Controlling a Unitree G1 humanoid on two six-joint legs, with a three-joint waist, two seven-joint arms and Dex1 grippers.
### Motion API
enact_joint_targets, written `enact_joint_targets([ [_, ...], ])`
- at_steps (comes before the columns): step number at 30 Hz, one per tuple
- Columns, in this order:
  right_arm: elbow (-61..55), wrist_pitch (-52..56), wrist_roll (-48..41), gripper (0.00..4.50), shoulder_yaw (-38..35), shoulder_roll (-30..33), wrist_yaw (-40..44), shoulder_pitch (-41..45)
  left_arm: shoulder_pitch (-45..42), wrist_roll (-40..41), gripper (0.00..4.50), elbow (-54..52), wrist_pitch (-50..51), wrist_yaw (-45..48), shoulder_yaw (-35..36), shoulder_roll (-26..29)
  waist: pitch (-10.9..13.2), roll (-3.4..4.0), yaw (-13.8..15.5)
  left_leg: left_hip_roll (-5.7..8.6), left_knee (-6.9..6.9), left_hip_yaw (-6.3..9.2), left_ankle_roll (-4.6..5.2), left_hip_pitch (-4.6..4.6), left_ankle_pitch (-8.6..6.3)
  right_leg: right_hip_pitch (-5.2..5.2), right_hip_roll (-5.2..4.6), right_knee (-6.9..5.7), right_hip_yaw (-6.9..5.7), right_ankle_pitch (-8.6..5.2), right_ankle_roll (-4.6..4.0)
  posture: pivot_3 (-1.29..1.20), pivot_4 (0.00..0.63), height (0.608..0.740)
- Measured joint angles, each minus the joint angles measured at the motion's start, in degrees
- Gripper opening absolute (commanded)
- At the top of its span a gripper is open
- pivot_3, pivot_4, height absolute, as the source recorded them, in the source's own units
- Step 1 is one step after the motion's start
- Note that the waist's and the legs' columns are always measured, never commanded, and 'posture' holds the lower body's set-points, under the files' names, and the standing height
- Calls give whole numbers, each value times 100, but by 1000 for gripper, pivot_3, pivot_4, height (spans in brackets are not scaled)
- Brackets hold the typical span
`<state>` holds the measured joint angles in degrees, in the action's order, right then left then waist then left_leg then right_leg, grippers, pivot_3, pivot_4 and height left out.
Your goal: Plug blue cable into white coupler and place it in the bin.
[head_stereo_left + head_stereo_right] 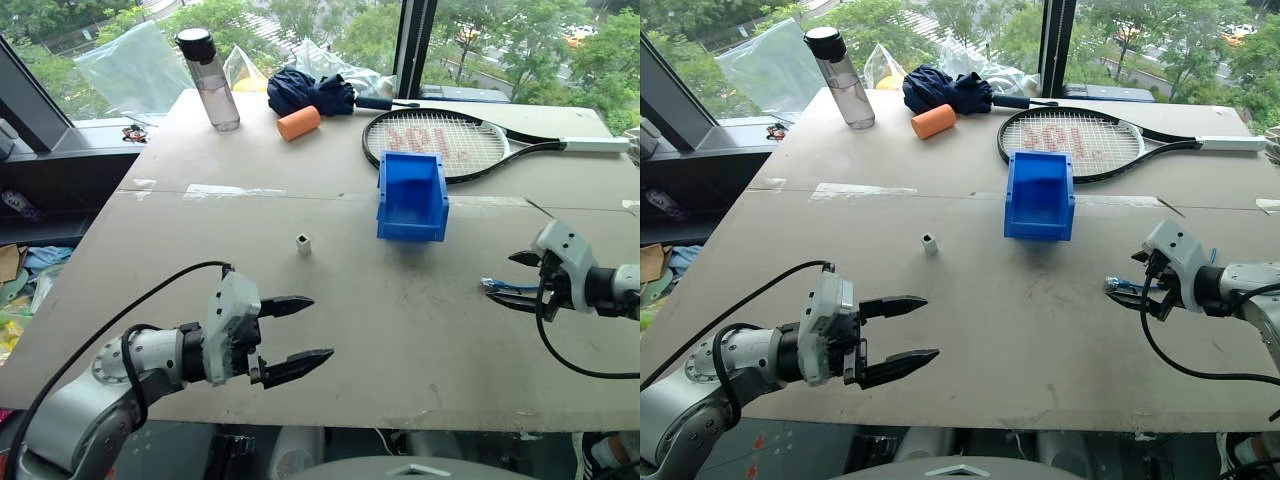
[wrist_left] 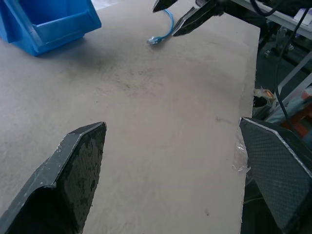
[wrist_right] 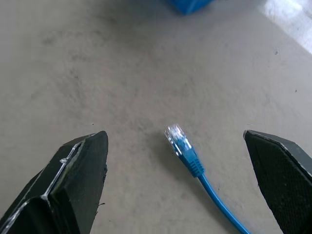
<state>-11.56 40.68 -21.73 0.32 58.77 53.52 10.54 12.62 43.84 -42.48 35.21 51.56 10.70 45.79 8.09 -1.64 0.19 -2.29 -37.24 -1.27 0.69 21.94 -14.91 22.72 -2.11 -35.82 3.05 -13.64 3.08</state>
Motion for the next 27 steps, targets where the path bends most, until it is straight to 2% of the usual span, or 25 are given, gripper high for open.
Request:
enact_joint_targets([
  [3, 544, -201, 384, 3213, 571, -18, 227, 346, -116, -5, 4500, -62, 0, -71, -49, 7, 1, 2, -18, 0, 0, 0, 0, -1, 0, 0, 2, -1, 0, 0, 0, 0, 150, 740],
  [5, 867, -404, 589, 2210, 808, -94, 360, 512, -164, -4, 4500, -131, 1, -117, -118, 7, 1, 2, -32, 0, 0, 0, 0, -2, 0, 0, 2, -2, 1, 0, 0, 0, 150, 740],
  [9, 1139, -755, 722, 284, 901, -248, 598, 668, -182, -1, 4500, -163, 2, -197, -176, 8, -4, -5, -69, -3, 0, 2, 0, -8, 0, -5, 7, -5, 0, 1, 1, 0, 150, 740],
  [10, 1161, -842, 737, 69, 906, -281, 625, 668, -182, -1, 4500, -171, 2, -210, -177, 7, -5, -7, -77, -4, -1, 2, 0, -9, 0, -5, 7, -6, 0, 1, 1, 0, 150, 740],
  [16, 1223, -1135, 897, 69, 902, -334, 744, 654, -154, -17, 4500, -180, -16, -260, -179, 8, -8, -10, -96, -5, -5, -2, 0, -13, 0, -7, 7, -8, 3, 1, 1, 0, 150, 740],
  [19, 1019, -953, 974, 69, 942, -473, 754, 743, -176, -102, 4500, -105, -62, -220, -182, 23, -8, -10, -131, -8, -4, -3, 0, -15, 0, -4, 12, -10, 6, 1, 1, 0, 150, 740],
  [24, 146, -478, 1066, 69, 1797, -1203, 787, 1432, -373, -269, 4500, 139, -135, -173, -222, 81, 2, 6, -179, -13, 3, 9, 0, -9, 0, 1, 20, -13, -2, 2, 0, 0, 150, 740],
  [27, 102, -179, 1233, 69, 2200, -1636, 720, 1917, -542, -532, 4500, 295, -225, -348, -297, -44, 3, 6, -107, -8, 2, 6, 0, -3, 0, 3, 14, -9, -1, 2, 0, 0, 150, 740],
])
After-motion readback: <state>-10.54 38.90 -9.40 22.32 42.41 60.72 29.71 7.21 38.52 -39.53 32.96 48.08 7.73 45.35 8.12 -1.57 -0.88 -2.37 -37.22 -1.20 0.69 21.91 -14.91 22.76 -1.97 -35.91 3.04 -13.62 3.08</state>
